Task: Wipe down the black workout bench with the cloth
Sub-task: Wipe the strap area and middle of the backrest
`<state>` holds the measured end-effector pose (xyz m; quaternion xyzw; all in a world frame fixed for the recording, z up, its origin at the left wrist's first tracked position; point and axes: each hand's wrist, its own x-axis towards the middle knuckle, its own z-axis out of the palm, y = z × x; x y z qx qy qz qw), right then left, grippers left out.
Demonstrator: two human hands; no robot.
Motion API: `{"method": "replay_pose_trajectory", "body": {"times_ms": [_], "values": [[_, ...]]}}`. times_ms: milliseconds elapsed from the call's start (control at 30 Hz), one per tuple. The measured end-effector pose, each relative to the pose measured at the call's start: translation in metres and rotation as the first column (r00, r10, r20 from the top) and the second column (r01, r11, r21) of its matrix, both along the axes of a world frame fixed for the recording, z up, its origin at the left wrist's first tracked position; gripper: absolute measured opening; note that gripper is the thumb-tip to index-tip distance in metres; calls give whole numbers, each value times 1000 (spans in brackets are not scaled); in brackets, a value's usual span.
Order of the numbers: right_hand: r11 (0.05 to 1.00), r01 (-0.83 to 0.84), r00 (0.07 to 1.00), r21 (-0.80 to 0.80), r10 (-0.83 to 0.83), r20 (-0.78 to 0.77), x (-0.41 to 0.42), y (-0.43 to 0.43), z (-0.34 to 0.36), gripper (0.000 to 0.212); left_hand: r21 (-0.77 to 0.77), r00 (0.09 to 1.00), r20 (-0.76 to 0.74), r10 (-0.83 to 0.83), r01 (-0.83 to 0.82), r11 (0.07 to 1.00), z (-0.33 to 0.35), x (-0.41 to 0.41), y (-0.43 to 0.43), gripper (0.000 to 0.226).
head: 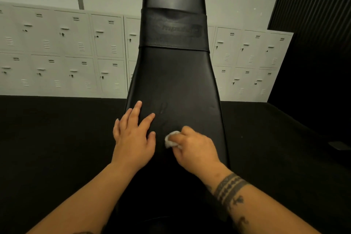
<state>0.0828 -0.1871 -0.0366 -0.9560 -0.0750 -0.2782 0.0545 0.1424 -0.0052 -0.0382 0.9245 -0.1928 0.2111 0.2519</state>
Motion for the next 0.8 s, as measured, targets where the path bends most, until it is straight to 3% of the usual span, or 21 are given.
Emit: {"method": "replay_pose_trajectory", "body": {"times_ms": [133, 200, 300, 467, 567, 700, 800], "values": [[951, 239, 965, 198, -255, 60, 14, -33, 25, 22, -151, 994, -93, 51, -64, 986, 2, 2, 16, 61], [919, 276, 950, 283, -305, 63, 35, -25, 41, 24, -250, 989, -149, 17, -54, 967, 1, 2, 20, 62], [950, 158, 979, 270, -186, 81, 55, 15, 46, 25, -291, 990, -144, -1, -41, 956, 1, 3, 21, 62], [985, -171, 985, -28, 169, -40, 28, 31, 7, 26, -308, 994, -106, -6, -27, 951, -1, 6, 24, 59], [991, -135, 991, -20, 134, -23, 23, 10, 8, 26, -381, 988, -148, -48, -13, 925, -3, 9, 28, 69], [978, 59, 995, 200, -75, 73, 49, 22, 29, 21, -482, 922, -376, -94, -108, 870, 5, 11, 29, 81], [996, -41, 998, 85, 37, 48, 46, 48, 20, 23, -518, 920, -376, -108, -112, 848, 4, 11, 28, 78]]}}
